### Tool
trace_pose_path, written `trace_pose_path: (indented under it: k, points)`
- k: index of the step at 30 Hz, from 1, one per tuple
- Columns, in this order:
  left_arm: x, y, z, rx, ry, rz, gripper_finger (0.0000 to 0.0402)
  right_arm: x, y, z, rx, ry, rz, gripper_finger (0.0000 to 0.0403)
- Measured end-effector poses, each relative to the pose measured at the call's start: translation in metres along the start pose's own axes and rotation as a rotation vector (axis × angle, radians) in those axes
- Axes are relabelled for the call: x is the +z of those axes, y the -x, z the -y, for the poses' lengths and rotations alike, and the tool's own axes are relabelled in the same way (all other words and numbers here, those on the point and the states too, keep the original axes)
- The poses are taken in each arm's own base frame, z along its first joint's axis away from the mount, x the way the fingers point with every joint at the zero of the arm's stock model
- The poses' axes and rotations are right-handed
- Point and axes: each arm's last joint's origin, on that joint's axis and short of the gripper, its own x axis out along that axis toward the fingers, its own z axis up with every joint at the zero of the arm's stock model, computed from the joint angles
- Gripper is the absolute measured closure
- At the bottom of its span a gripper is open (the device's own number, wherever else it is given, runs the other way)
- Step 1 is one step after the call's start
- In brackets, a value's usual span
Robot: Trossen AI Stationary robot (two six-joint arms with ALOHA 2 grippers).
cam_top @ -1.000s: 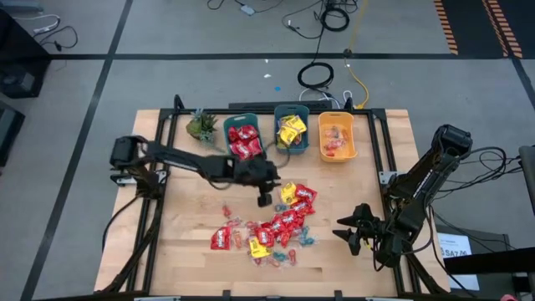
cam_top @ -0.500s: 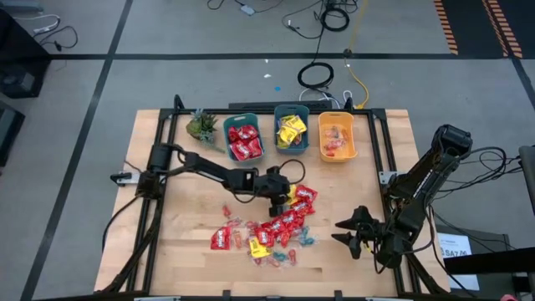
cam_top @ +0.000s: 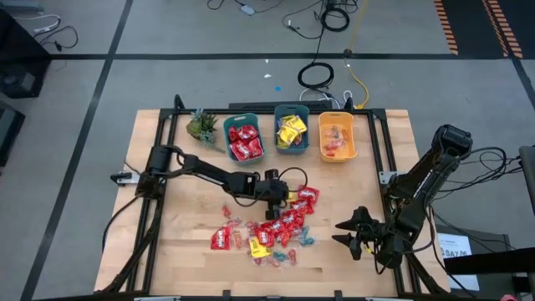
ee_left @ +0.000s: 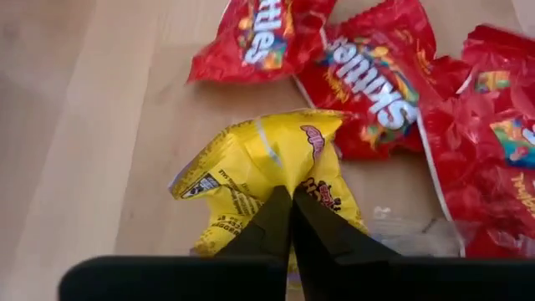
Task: Sort candy
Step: Put the yellow candy into the blue bin
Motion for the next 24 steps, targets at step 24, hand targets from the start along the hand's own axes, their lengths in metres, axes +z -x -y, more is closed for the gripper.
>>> trace_pose_path:
  k: [24]
  points:
    - [0.109,0.129,-0.115,0.218,0.039,0.213,0.04,0.004,-0.004,0.003,-0.038,0.033,0.022,0.0179]
